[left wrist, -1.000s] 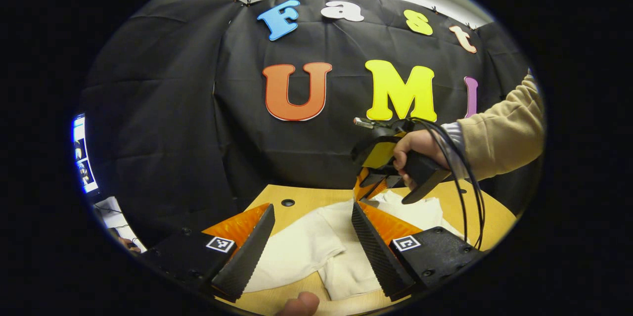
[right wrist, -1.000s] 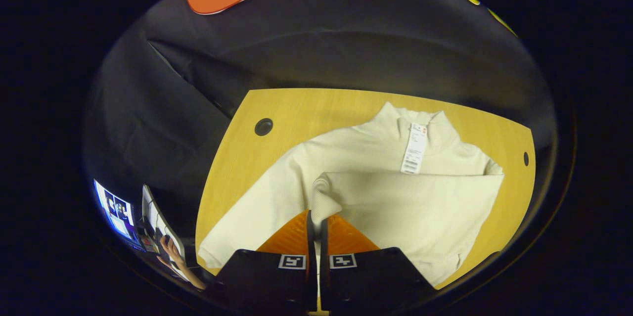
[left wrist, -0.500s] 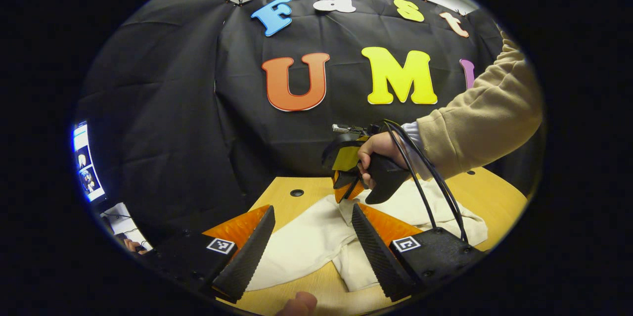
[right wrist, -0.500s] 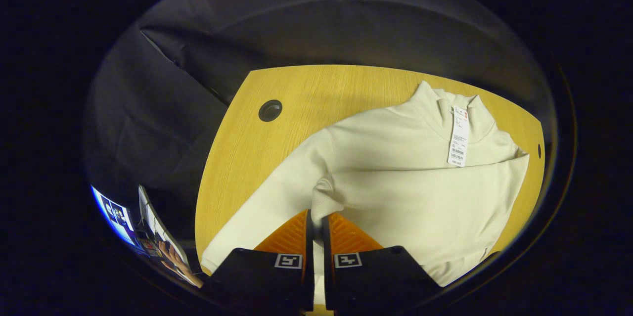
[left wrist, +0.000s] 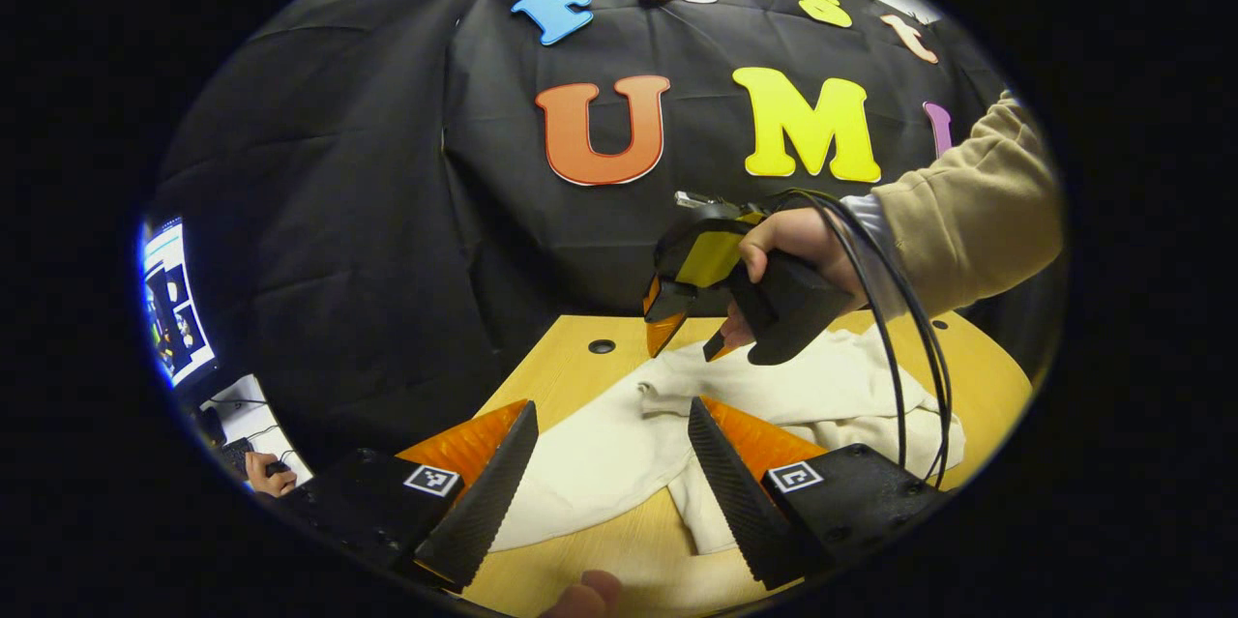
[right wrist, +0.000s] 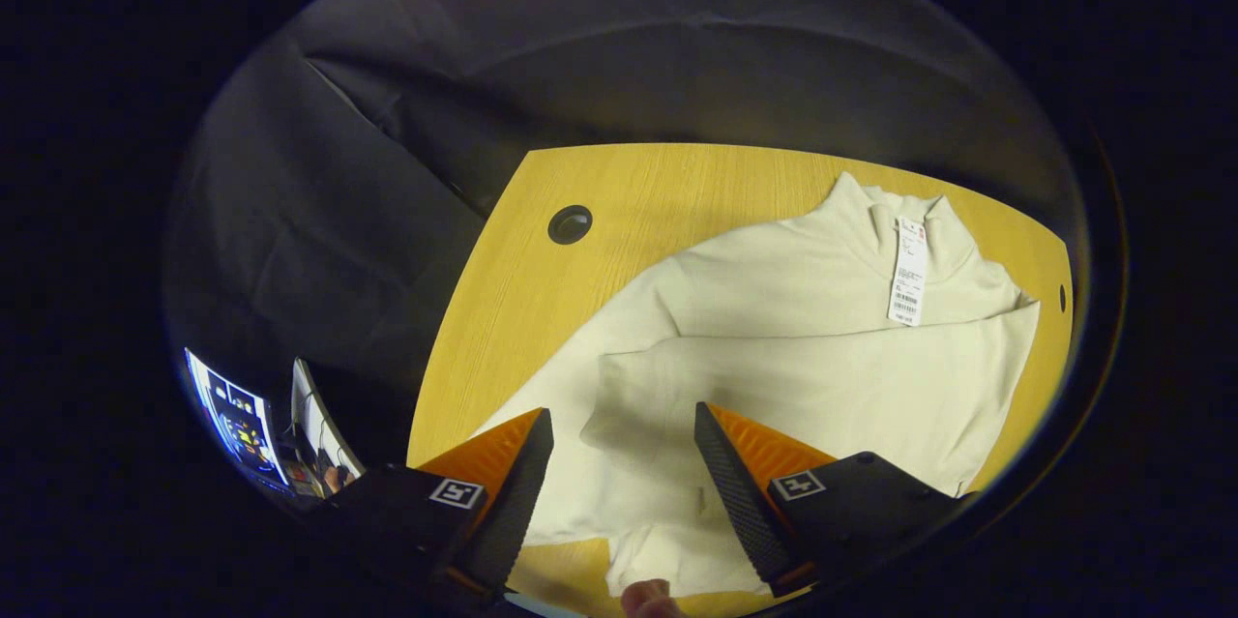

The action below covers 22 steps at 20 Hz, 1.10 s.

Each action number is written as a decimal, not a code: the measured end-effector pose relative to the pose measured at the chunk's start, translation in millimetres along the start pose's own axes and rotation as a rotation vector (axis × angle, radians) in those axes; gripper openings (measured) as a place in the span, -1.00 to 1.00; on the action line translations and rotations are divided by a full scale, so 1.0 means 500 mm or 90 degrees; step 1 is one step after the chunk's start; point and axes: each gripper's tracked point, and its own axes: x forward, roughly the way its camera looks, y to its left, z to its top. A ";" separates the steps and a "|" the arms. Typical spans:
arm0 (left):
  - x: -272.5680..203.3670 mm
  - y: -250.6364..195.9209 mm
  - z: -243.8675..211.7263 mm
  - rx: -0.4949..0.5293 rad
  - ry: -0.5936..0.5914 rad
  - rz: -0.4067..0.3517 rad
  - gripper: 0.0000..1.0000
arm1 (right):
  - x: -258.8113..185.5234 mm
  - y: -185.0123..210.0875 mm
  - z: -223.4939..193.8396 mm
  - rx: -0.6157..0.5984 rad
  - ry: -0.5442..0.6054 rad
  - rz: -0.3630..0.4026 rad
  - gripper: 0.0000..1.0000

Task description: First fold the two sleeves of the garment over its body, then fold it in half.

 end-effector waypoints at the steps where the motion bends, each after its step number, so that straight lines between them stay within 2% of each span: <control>1: -0.002 0.006 -0.001 0.001 0.002 0.009 0.99 | -0.014 -0.001 0.004 -0.008 -0.009 0.001 0.85; 2: -0.003 0.012 -0.003 -0.001 0.005 0.015 0.99 | -0.032 -0.006 0.006 -0.014 -0.019 0.002 0.87; 3: -0.002 0.017 -0.006 -0.004 0.008 0.023 0.99 | -0.053 -0.012 0.014 -0.021 -0.034 0.001 0.76; 4: -0.005 0.020 -0.014 -0.009 0.015 0.027 0.99 | -0.074 -0.020 0.021 -0.028 -0.052 -0.002 0.89; 5: -0.006 0.023 -0.021 -0.015 0.021 0.031 0.99 | -0.099 -0.029 0.031 -0.030 -0.072 0.002 0.79; 6: -0.009 0.029 -0.024 -0.020 0.026 0.043 0.99 | -0.125 -0.035 0.035 -0.030 -0.088 0.005 0.92; 9: -0.018 0.060 -0.062 -0.046 0.064 0.077 0.99 | -0.211 -0.090 0.060 -0.039 -0.149 -0.010 0.92; 10: -0.019 0.072 -0.079 -0.056 0.075 0.092 0.99 | -0.243 -0.116 0.068 -0.047 -0.179 -0.025 0.93; 11: -0.021 0.090 -0.094 -0.066 0.087 0.107 0.99 | -0.279 -0.145 0.086 -0.057 -0.215 -0.043 0.84; 12: -0.020 0.102 -0.110 -0.074 0.104 0.122 0.99 | -0.312 -0.171 0.102 -0.069 -0.253 -0.063 0.94; 14: -0.027 0.134 -0.142 -0.077 0.132 0.156 0.99 | -0.397 -0.222 0.124 -0.082 -0.335 -0.096 0.94; 15: -0.028 0.150 -0.162 -0.082 0.150 0.173 0.99 | -0.446 -0.247 0.131 -0.081 -0.374 -0.110 0.86; 16: -0.029 0.168 -0.184 -0.091 0.166 0.188 0.99 | -0.487 -0.251 0.128 -0.078 -0.410 -0.125 0.94; 19: -0.029 0.219 -0.241 -0.129 0.214 0.236 0.99 | -0.602 -0.280 0.122 -0.072 -0.500 -0.157 0.94; 22: -0.038 0.258 -0.286 -0.178 0.260 0.284 0.99 | -0.677 -0.280 0.124 -0.085 -0.563 -0.176 0.94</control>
